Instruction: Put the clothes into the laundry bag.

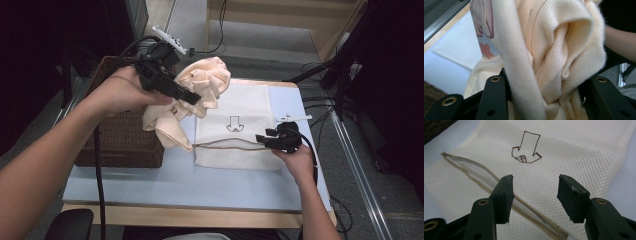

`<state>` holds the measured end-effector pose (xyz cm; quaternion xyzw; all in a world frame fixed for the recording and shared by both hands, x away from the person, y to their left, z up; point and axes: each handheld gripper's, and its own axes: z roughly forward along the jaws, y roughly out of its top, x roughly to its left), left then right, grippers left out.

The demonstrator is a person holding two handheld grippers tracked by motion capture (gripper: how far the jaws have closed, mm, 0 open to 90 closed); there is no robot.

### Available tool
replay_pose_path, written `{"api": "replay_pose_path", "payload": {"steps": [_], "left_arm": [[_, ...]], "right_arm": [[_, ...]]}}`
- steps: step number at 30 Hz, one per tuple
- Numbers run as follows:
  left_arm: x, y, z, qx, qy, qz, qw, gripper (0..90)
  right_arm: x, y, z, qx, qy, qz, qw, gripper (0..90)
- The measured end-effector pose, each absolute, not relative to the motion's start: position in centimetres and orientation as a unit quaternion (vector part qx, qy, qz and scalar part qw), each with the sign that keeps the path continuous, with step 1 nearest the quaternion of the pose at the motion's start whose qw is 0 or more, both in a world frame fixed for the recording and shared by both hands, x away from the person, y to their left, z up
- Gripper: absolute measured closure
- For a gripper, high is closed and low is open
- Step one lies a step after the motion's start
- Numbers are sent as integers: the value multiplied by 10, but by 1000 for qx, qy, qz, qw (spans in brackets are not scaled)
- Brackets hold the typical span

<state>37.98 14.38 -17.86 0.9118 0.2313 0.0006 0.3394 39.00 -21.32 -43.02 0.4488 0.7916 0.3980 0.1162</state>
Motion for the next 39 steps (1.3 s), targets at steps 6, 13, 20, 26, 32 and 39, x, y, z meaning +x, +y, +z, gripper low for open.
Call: {"api": "replay_pose_path", "payload": {"steps": [6,13,20,26,32,39], "left_arm": [[364,124,-180,916,205,-9,346,537],[349,107,-200,917,187,-26,350,535],[340,99,-226,917,181,-47,353,532],[336,91,-245,916,177,-59,355,529],[330,86,-262,917,180,-56,350,520],[325,81,-282,913,186,-73,355,520]], "right_arm": [[389,-215,-429,451,790,399,116,487],[387,-215,-429,448,790,400,121,497],[386,-215,-429,448,791,399,121,499],[386,-215,-430,446,792,398,122,499],[385,-216,-430,446,792,399,121,496],[385,-216,-431,443,793,400,122,496]]}}
